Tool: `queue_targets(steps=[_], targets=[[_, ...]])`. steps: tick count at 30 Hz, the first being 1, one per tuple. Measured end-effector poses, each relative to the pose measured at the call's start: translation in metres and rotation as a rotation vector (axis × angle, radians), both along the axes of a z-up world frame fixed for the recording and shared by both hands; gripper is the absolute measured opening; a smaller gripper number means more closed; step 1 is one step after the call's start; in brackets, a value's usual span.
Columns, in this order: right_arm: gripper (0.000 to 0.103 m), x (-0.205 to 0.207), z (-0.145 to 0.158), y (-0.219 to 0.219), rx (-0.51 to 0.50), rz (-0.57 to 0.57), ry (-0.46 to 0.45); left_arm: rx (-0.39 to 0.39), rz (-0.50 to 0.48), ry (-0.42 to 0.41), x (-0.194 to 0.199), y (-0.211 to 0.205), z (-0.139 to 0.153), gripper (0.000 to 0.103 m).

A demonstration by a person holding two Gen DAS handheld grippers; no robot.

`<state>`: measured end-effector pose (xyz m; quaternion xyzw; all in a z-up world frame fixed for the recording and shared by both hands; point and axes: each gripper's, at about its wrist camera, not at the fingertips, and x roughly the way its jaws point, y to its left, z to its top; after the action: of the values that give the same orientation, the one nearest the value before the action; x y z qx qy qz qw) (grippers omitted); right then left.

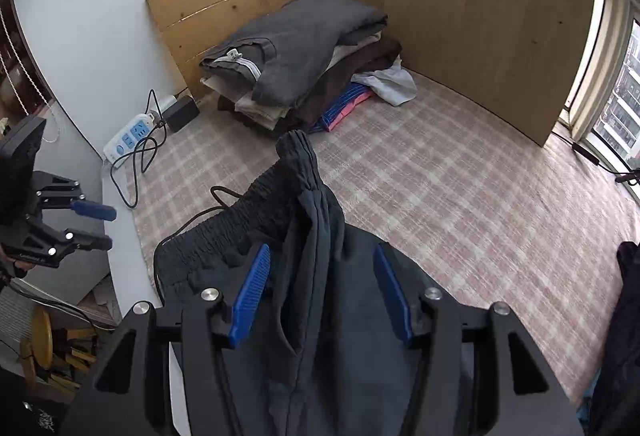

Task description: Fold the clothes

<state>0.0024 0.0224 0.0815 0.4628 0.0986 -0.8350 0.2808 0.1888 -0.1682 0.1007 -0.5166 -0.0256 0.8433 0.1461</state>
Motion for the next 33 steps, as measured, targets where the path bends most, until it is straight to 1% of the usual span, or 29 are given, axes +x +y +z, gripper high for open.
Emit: queue_targets(steps=[3,4,6,9,12,13,14,16,20,21,22,24,25,27,28,30,32,33], targets=[[0.054,-0.025,-0.021,-0.034,0.077,0.016,-0.021,0.033,0.022,0.022,0.014,-0.015,-0.003,0.036],[0.044,-0.027,-0.025,-0.040,0.089,0.028,-0.032,0.036,0.030,0.026,0.015,-0.019,-0.005,0.036],[0.009,-0.029,-0.030,-0.050,0.109,0.054,-0.059,0.046,0.043,0.026,0.017,-0.026,-0.011,0.036],[0.008,-0.009,-0.002,-0.047,0.059,0.104,-0.023,0.068,0.054,0.030,0.017,-0.035,-0.018,0.036],[0.008,0.028,0.033,-0.049,0.010,0.208,-0.018,0.096,0.054,0.048,0.019,-0.040,-0.018,0.036],[0.008,0.043,0.040,-0.053,0.015,0.246,-0.015,0.106,0.053,0.054,0.019,-0.042,-0.018,0.036],[0.008,0.056,0.039,-0.059,0.026,0.274,-0.019,0.117,0.052,0.059,0.019,-0.042,-0.018,0.036],[0.009,0.074,0.016,-0.076,0.055,0.292,-0.063,0.138,0.050,0.068,0.017,-0.043,-0.018,0.036],[0.012,0.091,-0.046,-0.108,0.081,0.341,-0.201,0.178,0.029,0.071,0.010,-0.039,-0.017,0.036],[0.016,0.095,-0.060,-0.115,0.089,0.355,-0.233,0.181,0.018,0.071,0.005,-0.036,-0.017,0.036],[0.020,0.099,-0.067,-0.117,0.108,0.344,-0.248,0.184,0.008,0.071,0.001,-0.033,-0.016,0.036],[0.026,0.103,-0.059,-0.106,0.071,0.308,-0.281,0.198,-0.013,0.070,-0.008,-0.026,-0.014,0.036],[0.030,0.105,-0.049,-0.094,0.022,0.291,-0.285,0.216,-0.025,0.066,-0.014,-0.022,-0.014,0.036],[0.036,0.110,-0.023,-0.058,-0.079,0.239,-0.255,0.232,-0.047,0.059,-0.028,-0.010,-0.013,0.036],[0.038,0.114,-0.012,-0.036,-0.121,0.207,-0.235,0.228,-0.066,0.056,-0.033,-0.002,-0.014,0.036],[0.039,0.126,-0.001,0.009,-0.116,0.127,-0.192,0.195,-0.125,0.053,-0.041,0.019,-0.016,0.036],[0.039,0.145,-0.004,0.049,-0.021,0.065,-0.140,0.160,-0.184,0.046,-0.048,0.039,-0.019,0.036],[0.039,0.154,-0.009,0.066,0.030,0.047,-0.135,0.139,-0.210,0.033,-0.051,0.047,-0.023,0.036]])
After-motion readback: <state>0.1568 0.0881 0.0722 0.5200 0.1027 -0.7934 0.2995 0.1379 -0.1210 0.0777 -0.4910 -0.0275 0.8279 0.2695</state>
